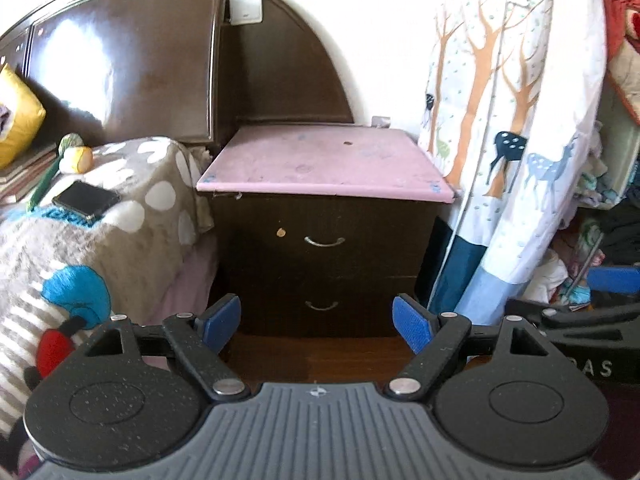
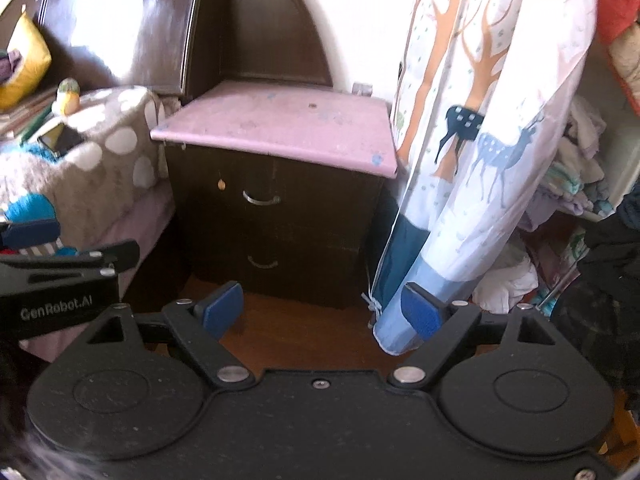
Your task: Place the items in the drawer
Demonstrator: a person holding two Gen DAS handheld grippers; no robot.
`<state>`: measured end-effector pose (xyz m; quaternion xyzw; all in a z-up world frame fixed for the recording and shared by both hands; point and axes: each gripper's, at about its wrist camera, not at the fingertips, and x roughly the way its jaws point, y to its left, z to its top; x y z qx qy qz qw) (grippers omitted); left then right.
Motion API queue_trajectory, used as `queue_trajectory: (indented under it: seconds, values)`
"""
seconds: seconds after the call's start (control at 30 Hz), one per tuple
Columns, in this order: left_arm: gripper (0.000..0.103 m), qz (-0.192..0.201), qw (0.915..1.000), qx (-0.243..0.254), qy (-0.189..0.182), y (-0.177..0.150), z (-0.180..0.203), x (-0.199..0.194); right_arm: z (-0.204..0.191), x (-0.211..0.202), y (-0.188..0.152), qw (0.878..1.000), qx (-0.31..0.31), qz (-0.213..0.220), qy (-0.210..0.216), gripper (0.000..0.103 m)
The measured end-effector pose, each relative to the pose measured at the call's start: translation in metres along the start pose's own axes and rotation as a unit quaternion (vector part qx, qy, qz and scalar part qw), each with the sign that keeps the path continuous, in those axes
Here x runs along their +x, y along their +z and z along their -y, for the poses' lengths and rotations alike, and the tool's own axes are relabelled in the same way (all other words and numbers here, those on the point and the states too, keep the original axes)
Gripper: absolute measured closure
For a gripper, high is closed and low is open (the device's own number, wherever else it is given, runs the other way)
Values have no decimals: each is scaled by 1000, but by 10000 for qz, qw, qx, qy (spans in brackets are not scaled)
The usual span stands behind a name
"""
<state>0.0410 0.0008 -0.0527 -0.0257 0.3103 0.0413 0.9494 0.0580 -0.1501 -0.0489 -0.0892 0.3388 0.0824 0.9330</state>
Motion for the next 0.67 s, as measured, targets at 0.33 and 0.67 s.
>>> queue_trajectory:
  seconds: [0.33, 0.67]
  values:
    - [20, 243, 9996, 21, -111, 13, -1, -47, 4, -38, 3, 9994, 38, 317, 93, 14]
    - [20, 475, 9980, 147, -390, 16, 9, -70, 12, -52, -3, 9990, 11, 436, 115, 13]
